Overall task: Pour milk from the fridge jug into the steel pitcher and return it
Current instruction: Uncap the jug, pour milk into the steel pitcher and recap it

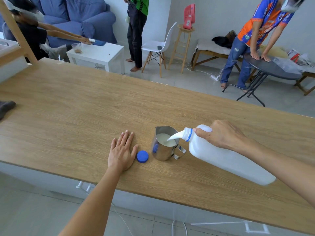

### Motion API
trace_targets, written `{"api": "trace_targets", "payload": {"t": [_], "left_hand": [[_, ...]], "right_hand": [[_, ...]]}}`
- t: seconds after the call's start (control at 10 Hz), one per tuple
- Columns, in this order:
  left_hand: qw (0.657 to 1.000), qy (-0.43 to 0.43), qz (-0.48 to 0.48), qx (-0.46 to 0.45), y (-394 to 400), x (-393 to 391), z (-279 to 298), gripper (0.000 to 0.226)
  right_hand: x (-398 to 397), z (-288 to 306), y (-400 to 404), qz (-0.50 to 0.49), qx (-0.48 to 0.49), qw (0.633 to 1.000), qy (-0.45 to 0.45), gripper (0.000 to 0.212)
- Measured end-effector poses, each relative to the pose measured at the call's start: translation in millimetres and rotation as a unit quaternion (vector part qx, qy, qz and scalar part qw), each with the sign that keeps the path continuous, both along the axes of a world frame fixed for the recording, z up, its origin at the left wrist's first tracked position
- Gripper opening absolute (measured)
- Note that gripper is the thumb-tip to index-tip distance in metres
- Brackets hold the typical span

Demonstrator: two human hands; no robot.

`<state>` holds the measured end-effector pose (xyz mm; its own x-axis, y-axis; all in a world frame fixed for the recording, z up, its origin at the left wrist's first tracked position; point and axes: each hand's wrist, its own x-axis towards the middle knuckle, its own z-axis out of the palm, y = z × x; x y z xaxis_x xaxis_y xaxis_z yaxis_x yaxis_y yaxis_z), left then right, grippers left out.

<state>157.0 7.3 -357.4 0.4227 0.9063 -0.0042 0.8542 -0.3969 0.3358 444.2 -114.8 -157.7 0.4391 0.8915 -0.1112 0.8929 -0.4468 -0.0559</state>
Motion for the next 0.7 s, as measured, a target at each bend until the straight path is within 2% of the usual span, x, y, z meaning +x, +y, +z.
{"api": "trace_targets", "payload": {"t": [0.7], "left_hand": [[1.0,-0.003,0.0,0.003,0.7,-0.3,-1.9,0.064]], "right_hand": [[-6.3,6.0,0.4,-0.01,0.0,1.0,0.006,0.069]]}}
